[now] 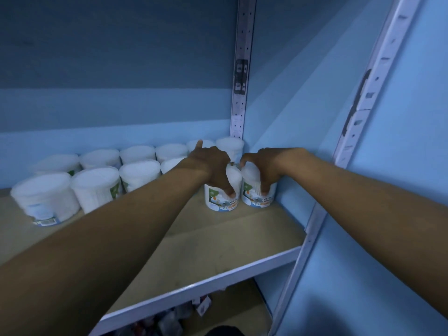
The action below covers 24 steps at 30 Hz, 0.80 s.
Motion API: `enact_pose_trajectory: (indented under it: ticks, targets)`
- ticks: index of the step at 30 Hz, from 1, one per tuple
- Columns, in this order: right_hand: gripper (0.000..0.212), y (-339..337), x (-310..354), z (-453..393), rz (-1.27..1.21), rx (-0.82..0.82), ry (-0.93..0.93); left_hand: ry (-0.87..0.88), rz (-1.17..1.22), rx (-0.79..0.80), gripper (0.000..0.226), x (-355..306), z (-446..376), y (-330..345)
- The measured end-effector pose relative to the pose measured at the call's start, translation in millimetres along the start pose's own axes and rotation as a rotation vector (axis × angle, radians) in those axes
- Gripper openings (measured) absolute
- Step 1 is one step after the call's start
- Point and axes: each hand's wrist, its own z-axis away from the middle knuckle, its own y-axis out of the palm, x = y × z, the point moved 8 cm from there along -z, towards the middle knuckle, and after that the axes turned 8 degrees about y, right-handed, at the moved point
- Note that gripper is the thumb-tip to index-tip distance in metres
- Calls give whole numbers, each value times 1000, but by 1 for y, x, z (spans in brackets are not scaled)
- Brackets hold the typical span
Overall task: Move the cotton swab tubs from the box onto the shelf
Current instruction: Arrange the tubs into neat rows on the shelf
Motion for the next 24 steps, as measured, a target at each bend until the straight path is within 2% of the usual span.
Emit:
enact_pose_trajectory:
  ticks: [4,13,24]
  targets:
    - [107,5,0,19,45,4,5,-25,71,-28,89,-14,16,-2]
    - [103,10,-4,58,80,11,-4,-12,88,-26,98,-40,45,-2]
    - [103,16,-4,78,163,86,16,37,115,-2,78,-64,61,-4]
